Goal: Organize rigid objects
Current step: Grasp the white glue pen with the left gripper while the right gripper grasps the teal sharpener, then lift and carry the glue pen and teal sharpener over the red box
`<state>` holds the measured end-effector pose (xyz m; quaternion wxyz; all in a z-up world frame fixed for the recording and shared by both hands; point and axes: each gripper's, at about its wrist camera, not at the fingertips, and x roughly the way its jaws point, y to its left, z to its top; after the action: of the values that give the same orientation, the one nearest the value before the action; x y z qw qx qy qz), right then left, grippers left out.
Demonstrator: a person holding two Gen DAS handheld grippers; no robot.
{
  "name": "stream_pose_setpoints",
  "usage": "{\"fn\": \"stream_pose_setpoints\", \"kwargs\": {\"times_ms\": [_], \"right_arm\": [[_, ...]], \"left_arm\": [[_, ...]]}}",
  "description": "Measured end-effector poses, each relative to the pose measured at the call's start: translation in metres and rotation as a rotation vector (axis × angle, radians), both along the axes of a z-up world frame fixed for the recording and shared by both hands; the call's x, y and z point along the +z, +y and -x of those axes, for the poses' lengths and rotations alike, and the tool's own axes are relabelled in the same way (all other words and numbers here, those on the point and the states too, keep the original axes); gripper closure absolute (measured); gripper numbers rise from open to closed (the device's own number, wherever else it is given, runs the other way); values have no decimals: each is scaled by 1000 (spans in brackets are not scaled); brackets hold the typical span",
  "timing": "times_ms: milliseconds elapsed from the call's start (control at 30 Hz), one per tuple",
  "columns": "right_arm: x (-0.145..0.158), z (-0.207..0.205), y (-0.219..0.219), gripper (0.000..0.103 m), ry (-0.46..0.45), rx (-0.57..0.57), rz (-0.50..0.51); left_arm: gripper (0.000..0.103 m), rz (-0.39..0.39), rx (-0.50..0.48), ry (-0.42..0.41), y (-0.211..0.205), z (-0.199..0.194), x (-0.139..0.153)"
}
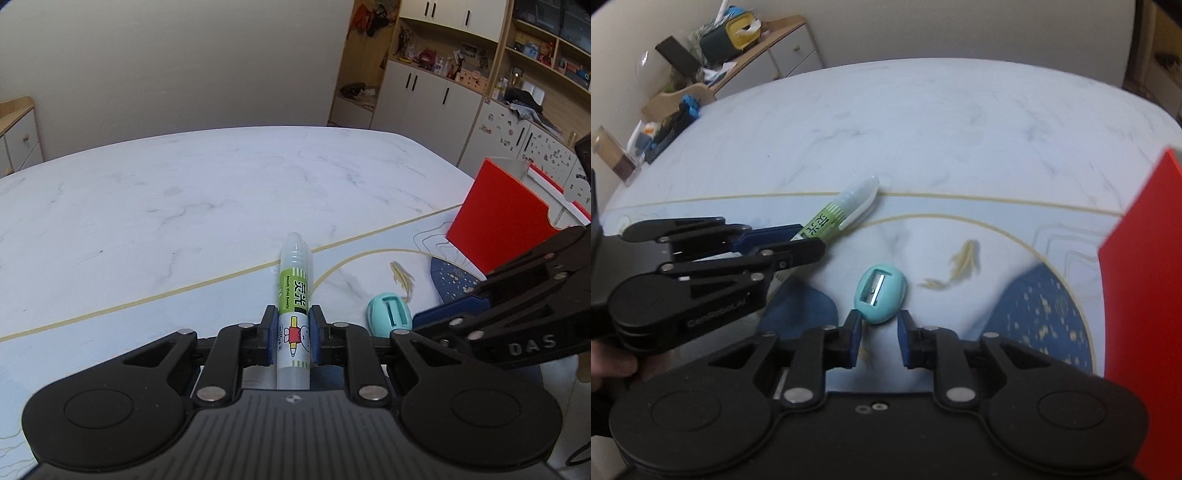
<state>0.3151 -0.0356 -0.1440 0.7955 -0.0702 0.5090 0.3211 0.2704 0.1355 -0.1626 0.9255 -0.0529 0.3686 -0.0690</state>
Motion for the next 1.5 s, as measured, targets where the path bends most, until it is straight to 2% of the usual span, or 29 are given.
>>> {"fn": "stream_pose_setpoints", "kwargs": {"times_ms": [133,200,233,333,400,467,533,667,833,933,1033,1233,1333,1500], "right_arm": [[-2,-7,9,68,-13,-7,10],[-3,-9,14,48,-27,-4,15],[-4,-10,14,33,-38,-6,12],[-7,-12,17,36,-59,-1,15],[-7,-10,16,43,-75,-6,30],[-6,-7,15,63,-91,0,46],[-4,-4,12,73,-87,-4,48],[7,10,-5,74,-96,-48,31],[53,43,-58,74,-104,-151,-58],[85,52,-102,73,-148,-248,-95],[105,52,-146,73,-219,-356,-78],[99,40,-219,73,-257,-527,-3],[91,40,-239,73,-257,-549,39],[75,43,-260,73,-233,-577,62]], "left_arm": [[86,-2,6,-8,2,1,2],[86,-2,15,-10,6,2,3],[86,1,18,-10,8,2,3],[86,-4,22,-18,8,3,5],[86,-4,22,-19,8,4,6],[86,-6,21,-21,6,4,7],[86,-9,15,-24,4,5,9],[86,-3,-1,-38,-7,8,23],[86,31,-67,-68,-38,11,58],[86,52,-135,-108,-67,10,82],[86,78,-217,-135,-101,0,104],[86,65,-399,-172,-187,-37,124],[86,58,-472,-165,-224,-51,122],[86,26,-560,-107,-268,-67,105]]}}
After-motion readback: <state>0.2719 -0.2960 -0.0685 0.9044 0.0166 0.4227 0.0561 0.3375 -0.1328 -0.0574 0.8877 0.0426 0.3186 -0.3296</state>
